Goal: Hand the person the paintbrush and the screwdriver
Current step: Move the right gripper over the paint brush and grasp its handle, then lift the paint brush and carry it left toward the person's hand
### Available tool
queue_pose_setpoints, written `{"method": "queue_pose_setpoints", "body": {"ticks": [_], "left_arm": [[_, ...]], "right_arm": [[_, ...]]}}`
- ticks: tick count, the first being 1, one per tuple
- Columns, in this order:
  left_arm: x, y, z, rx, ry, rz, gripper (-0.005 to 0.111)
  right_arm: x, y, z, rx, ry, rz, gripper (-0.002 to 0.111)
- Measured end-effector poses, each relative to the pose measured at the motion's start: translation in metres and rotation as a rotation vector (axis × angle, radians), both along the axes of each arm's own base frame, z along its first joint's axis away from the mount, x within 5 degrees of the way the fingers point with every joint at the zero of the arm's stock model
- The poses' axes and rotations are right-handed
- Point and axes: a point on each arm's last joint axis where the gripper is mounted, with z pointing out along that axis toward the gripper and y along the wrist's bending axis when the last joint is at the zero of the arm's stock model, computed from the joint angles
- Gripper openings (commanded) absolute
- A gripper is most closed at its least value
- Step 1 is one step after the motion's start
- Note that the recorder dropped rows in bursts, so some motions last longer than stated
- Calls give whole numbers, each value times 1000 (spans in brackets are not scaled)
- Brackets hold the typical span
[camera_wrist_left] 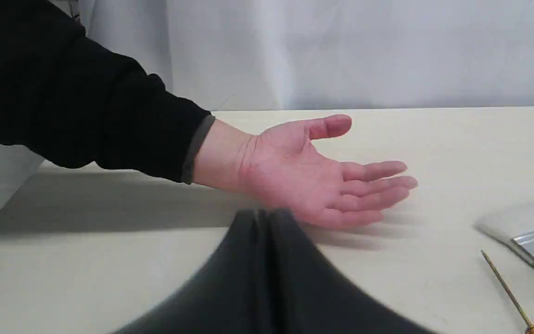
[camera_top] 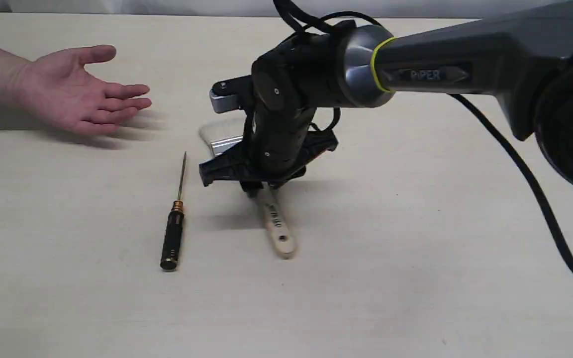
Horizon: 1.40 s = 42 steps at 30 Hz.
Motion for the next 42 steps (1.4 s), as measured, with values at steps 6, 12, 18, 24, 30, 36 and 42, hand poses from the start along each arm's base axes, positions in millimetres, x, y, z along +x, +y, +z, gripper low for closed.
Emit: {"method": "queue_pose_setpoints", "body": {"ticks": [6,12,18,24,30,36,42], "left_arm": [[0,0,0,0,0,0,0],[0,0,0,0,0,0,0],[0,0,0,0,0,0,0],[0,0,0,0,0,0,0],[0,0,0,0,0,0,0],[0,0,0,0,0,0,0],[0,0,0,0,0,0,0]], "right_arm": [[-2,-14,4,-201,58,27,4],[-3,-24,5,-322,73,51,4],[-2,-25,12,-319,42,66,4],[-10,-21,59,-257,-51,110,4],[-30,-14,133,-113,-202,141,4],[-42,23,189,182,-376,249,4],[-49,92,209,472,-647,375,4]]}}
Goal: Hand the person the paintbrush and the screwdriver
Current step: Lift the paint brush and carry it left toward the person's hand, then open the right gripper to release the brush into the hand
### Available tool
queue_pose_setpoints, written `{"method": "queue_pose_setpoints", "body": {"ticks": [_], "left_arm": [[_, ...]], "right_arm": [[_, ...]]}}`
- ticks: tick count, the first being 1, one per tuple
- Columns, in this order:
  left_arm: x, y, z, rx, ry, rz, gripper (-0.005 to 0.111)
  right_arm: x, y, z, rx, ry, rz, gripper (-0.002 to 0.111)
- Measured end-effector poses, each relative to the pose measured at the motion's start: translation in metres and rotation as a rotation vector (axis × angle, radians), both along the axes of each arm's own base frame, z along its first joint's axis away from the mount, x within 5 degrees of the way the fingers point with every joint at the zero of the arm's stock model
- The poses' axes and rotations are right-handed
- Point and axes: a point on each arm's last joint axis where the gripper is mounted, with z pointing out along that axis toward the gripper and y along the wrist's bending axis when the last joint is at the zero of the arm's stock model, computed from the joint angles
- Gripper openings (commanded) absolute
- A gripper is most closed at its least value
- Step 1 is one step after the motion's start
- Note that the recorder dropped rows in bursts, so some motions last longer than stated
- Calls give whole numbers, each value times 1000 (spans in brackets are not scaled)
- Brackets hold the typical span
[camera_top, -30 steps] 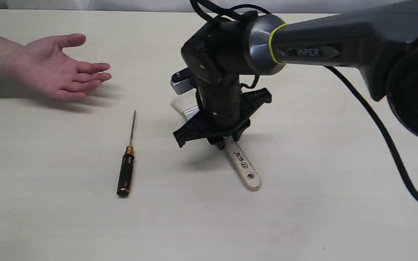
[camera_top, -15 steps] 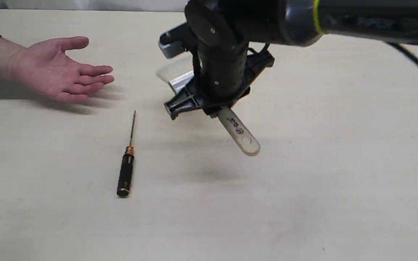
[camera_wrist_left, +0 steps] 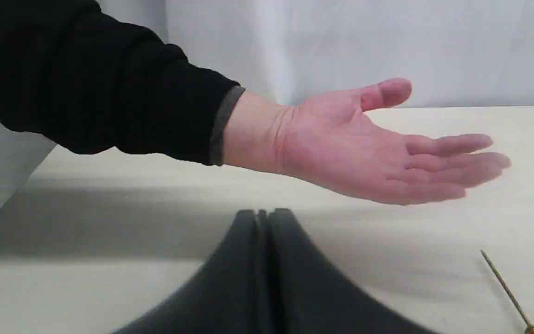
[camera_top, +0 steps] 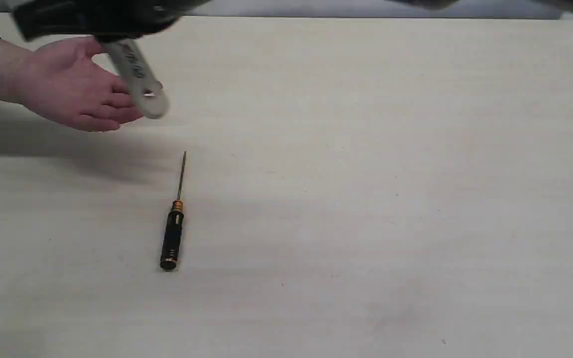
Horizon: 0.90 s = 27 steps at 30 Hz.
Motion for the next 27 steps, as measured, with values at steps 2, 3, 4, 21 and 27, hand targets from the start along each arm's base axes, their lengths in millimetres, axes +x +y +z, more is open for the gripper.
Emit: {"method": "queue_pose_setpoints", "body": {"ticks": [2,3,4,21,27], "left_arm": [[0,0,0,0,0,0,0],[0,0,0,0,0,0,0],[0,0,0,0,0,0,0],[0,0,0,0,0,0,0],[0,0,0,0,0,0,0]], "right_arm": [[2,17,-9,10,-27,27,4],[5,25,-18,2,-26,34,4],[8,31,-25,-6,-21,37,5],[24,48,-94,-320,196,6,53],[9,24,-19,-370,292,-75,53]]}}
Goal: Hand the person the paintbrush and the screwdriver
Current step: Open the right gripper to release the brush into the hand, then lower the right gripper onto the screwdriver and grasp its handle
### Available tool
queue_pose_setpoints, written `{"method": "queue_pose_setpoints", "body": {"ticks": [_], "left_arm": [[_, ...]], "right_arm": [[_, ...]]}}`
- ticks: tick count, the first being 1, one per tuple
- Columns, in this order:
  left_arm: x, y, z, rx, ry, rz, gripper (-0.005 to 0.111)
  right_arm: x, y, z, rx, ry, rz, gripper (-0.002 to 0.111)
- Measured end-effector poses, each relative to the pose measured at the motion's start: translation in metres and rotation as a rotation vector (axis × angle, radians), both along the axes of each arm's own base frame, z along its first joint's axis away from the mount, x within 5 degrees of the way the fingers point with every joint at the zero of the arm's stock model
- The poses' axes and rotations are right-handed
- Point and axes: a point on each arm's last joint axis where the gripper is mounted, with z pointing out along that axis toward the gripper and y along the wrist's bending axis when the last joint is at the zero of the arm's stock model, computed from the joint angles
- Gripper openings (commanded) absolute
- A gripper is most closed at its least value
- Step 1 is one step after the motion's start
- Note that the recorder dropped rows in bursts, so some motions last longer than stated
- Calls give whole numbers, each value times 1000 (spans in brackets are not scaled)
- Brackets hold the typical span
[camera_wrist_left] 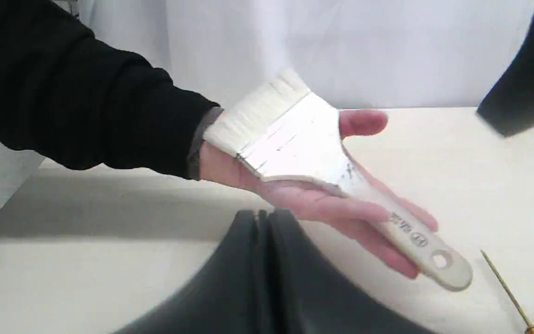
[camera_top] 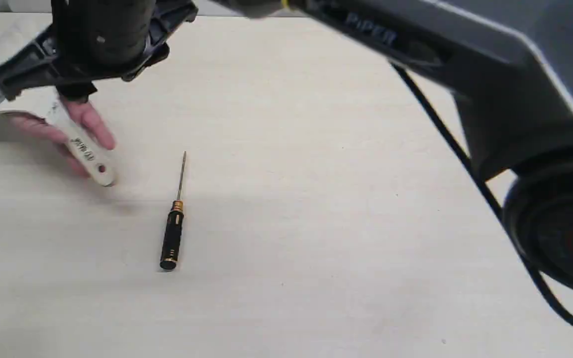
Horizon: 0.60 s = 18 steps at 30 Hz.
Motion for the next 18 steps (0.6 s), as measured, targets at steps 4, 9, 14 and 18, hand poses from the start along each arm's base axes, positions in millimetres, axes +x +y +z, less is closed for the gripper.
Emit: {"method": "queue_pose_setpoints", "body": {"ticks": [4,9,14,18], "left_arm": [[0,0,0,0,0,0,0],[0,0,0,0,0,0,0],[0,0,0,0,0,0,0],[0,0,0,0,0,0,0]], "right_arm": [[-7,-8,29,52,22,-53,53],[-14,-8,36,102,83,-63,53],[-11,-11,18,37,91,-117,53],[-8,-12,-16,-64,123,-138,53]]}}
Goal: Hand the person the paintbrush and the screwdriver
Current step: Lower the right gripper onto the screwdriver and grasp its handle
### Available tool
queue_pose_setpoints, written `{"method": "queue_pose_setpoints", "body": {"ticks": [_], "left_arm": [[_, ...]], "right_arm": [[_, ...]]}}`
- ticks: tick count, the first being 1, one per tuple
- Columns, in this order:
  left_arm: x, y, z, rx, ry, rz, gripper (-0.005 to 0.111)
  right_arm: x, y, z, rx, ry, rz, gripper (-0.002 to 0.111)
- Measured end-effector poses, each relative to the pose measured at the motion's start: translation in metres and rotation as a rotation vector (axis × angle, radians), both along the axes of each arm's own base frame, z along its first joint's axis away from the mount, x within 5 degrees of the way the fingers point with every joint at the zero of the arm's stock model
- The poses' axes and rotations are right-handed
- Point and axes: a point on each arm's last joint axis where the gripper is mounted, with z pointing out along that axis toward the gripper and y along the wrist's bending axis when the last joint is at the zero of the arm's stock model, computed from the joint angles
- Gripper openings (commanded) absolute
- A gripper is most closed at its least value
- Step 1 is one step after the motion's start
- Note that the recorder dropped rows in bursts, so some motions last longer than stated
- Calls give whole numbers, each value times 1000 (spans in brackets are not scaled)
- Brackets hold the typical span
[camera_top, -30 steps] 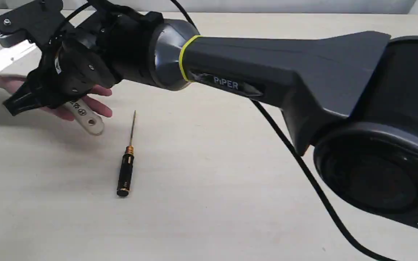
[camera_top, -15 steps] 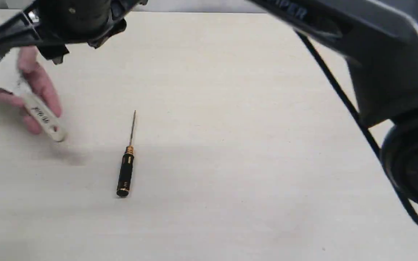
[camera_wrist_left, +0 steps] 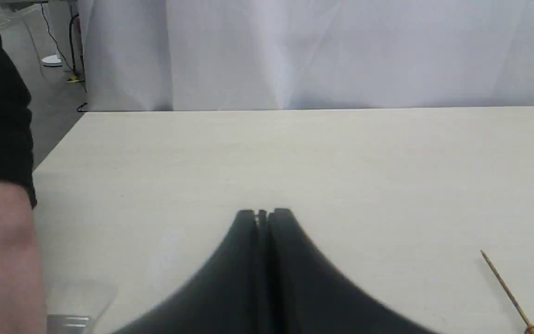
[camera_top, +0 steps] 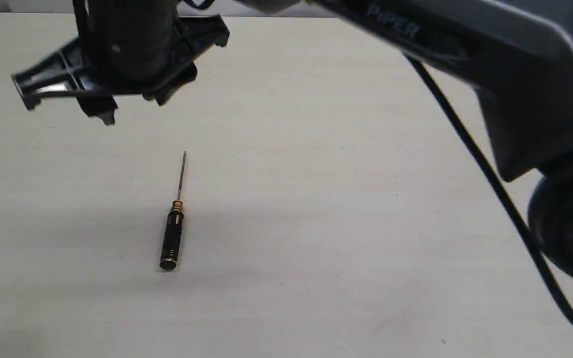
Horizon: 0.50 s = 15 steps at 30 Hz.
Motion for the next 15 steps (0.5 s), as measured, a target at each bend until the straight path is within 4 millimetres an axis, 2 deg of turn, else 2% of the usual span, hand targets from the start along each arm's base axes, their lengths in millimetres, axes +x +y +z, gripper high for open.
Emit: {"method": "queue_pose_setpoints", "body": {"ticks": [6,15], "left_arm": [[0,0,0,0,0,0,0],[0,0,0,0,0,0,0]], "right_arm": [[2,3,-62,-130,99,-4,53],[4,10,-135,-242,213,-10,53]]}}
